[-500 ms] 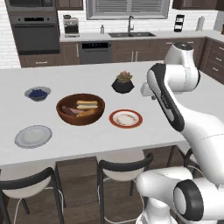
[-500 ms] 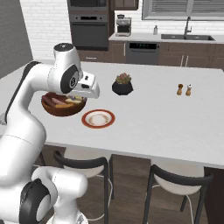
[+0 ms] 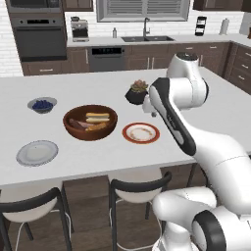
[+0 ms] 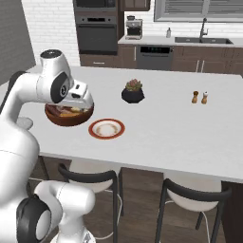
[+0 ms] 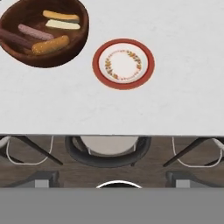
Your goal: Place one bun and one sausage from the bowl on each plate.
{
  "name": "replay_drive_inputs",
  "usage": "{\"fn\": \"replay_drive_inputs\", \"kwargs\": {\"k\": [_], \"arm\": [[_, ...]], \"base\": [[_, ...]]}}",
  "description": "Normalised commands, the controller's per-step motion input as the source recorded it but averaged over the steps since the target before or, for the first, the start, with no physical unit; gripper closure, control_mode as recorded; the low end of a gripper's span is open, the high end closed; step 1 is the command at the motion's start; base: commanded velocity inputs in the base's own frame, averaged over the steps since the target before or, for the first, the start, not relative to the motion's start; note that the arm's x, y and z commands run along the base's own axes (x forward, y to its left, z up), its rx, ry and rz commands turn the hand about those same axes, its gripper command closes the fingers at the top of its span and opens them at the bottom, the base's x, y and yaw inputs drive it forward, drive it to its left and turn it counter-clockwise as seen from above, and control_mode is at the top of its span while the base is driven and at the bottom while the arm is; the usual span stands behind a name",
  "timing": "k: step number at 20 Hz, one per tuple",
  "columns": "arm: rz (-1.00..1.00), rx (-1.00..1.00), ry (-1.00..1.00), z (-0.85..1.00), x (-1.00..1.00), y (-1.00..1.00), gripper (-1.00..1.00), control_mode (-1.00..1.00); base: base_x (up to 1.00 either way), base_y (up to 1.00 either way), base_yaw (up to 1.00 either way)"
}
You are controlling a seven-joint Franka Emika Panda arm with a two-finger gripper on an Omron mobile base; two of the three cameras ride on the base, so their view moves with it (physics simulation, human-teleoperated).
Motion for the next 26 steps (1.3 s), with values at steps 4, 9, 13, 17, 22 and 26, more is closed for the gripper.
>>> {"fn": "replay_drive_inputs", "kwargs": {"k": [4,9,13,17,22,26], "arm": [[-0.02,0.0,0.03,-0.01,0.24,0.86,-1.0,-1.0],[0.0,0.0,0.11,0.0,0.64,0.39,-1.0,-1.0],[0.0,0.0,0.1,0.0,0.59,0.31,-1.0,-1.0],[0.0,0.0,0.06,0.0,0.43,0.31,-1.0,-1.0],[0.0,0.0,0.02,-0.18,0.22,0.29,-1.0,-1.0],[0.0,0.0,0.0,-0.64,0.08,0.21,-1.0,-1.0]], "base": [[0.0,0.0,0.0],[0.0,0.0,0.0],[0.0,0.0,0.0],[0.0,0.0,0.0],[0.0,0.0,0.0],[0.0,0.0,0.0]]}}
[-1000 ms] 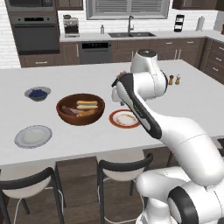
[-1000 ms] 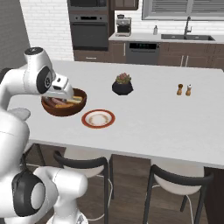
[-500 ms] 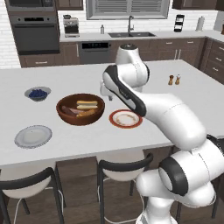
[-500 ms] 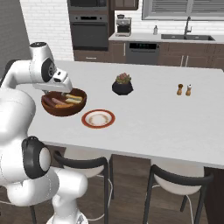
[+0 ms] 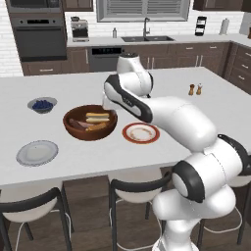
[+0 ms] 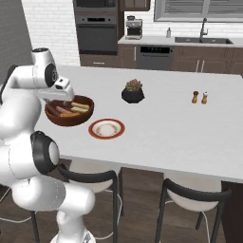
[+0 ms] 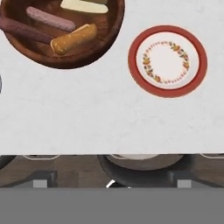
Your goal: Place one bun and one sausage from the bowl on each plate.
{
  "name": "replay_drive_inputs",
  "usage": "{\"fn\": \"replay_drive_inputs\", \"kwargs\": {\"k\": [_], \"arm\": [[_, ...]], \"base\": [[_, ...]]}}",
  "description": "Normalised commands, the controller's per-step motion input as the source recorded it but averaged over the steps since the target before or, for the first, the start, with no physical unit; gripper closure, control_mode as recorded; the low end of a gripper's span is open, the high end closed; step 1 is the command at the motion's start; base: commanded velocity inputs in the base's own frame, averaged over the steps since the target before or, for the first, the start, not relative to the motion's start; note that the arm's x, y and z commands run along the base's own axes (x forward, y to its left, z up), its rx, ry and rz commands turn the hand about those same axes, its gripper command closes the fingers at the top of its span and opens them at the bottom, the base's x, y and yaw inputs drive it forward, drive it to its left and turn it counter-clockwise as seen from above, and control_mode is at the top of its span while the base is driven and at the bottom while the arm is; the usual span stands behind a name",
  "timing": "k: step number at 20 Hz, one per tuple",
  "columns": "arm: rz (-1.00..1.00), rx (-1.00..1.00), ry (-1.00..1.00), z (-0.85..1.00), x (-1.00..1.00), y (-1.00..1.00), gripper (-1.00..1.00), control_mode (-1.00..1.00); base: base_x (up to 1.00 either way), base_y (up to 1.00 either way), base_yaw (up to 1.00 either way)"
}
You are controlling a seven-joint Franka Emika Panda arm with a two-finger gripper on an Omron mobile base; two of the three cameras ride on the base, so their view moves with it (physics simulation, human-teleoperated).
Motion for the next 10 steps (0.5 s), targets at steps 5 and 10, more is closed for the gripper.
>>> {"fn": "replay_drive_inputs", "kwargs": {"k": [5,10], "arm": [[0.0,0.0,0.0,-0.55,0.2,0.09,-1.0,-1.0],[0.0,0.0,0.05,-0.26,0.37,0.14,-1.0,-1.0]], "base": [[0.0,0.0,0.0],[0.0,0.0,0.0]]}}
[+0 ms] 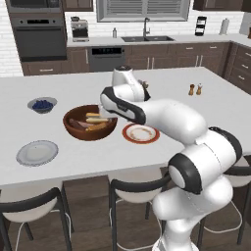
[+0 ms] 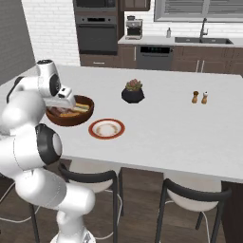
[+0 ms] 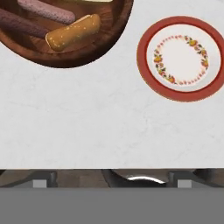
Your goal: Place one bun and one sausage from the bowl on each plate.
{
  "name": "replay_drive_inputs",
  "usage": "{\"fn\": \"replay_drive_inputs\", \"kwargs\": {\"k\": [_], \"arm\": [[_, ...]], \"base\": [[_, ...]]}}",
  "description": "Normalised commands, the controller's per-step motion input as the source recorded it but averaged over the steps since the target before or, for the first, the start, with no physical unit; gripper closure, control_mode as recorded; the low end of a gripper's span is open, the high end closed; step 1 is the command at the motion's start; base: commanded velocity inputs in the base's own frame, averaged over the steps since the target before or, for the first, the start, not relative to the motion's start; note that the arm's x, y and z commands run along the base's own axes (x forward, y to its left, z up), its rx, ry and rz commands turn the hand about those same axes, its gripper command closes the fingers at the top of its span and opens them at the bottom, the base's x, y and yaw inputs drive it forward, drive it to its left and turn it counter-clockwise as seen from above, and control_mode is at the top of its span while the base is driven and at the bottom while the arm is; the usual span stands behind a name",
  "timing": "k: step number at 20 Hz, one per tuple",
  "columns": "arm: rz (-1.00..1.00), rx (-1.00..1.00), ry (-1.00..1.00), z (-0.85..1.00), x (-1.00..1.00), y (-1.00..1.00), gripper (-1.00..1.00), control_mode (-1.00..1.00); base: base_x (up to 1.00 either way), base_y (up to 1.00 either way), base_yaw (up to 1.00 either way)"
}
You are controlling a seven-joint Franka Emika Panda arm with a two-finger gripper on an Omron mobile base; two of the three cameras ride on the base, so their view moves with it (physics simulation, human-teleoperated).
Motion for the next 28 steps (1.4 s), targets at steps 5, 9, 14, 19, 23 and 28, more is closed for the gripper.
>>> {"fn": "replay_drive_inputs", "kwargs": {"k": [5,9,14,19,23,28], "arm": [[0.0,0.0,0.08,-0.07,0.35,0.18,-1.0,-1.0],[0.0,0.0,0.1,0.0,0.44,0.13,-1.0,-1.0],[-0.05,0.0,0.13,0.0,0.65,0.02,-1.0,-1.0],[-0.08,0.0,0.15,-0.15,0.44,0.05,-1.0,-1.0],[-0.09,0.0,0.1,-0.37,0.27,0.25,-1.0,-1.0],[-0.09,0.0,0.0,-0.37,0.21,0.29,-1.0,-1.0]], "base": [[0.0,0.0,0.0],[0.0,0.0,0.0],[0.0,0.0,0.0],[0.0,0.0,0.0],[0.0,0.0,0.0],[0.0,0.0,0.0]]}}
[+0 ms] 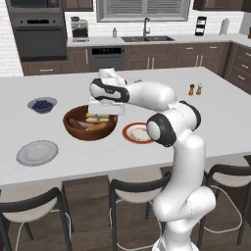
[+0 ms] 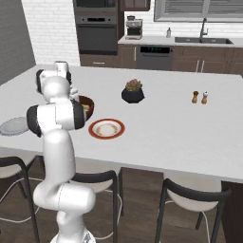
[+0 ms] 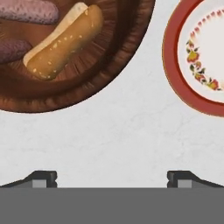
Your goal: Place one bun and one sausage from the bowl on each plate.
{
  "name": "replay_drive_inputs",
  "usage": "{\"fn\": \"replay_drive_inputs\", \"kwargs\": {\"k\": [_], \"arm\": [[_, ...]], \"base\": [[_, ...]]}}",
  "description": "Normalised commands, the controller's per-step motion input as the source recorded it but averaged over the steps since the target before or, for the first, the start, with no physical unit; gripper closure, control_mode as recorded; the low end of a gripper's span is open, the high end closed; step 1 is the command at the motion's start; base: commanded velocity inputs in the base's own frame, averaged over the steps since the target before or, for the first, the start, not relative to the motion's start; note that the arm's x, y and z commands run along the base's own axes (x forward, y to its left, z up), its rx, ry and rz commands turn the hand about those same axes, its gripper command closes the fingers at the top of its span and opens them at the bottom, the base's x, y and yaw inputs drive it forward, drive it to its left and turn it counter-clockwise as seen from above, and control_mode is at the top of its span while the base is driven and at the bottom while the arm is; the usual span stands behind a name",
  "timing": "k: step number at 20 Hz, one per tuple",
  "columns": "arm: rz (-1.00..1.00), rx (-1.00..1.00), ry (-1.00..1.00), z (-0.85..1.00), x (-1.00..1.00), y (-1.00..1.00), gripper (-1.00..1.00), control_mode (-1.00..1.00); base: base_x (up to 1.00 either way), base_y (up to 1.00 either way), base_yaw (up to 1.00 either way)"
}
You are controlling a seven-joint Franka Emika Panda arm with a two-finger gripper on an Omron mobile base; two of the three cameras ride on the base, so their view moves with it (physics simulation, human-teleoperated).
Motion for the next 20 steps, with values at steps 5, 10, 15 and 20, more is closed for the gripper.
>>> {"fn": "replay_drive_inputs", "kwargs": {"k": [5,10,15,20], "arm": [[-0.08,0.0,0.0,-0.35,0.35,0.16,-1.0,-1.0],[-0.07,0.0,0.0,-0.26,0.49,0.06,-1.0,-1.0],[-0.05,0.0,0.0,-0.33,0.41,0.01,-1.0,-1.0],[-0.05,0.0,0.0,-0.29,0.41,0.05,-1.0,-1.0]], "base": [[0.0,0.0,0.0],[0.0,0.0,0.0],[0.0,0.0,0.0],[0.0,0.0,0.0]]}}
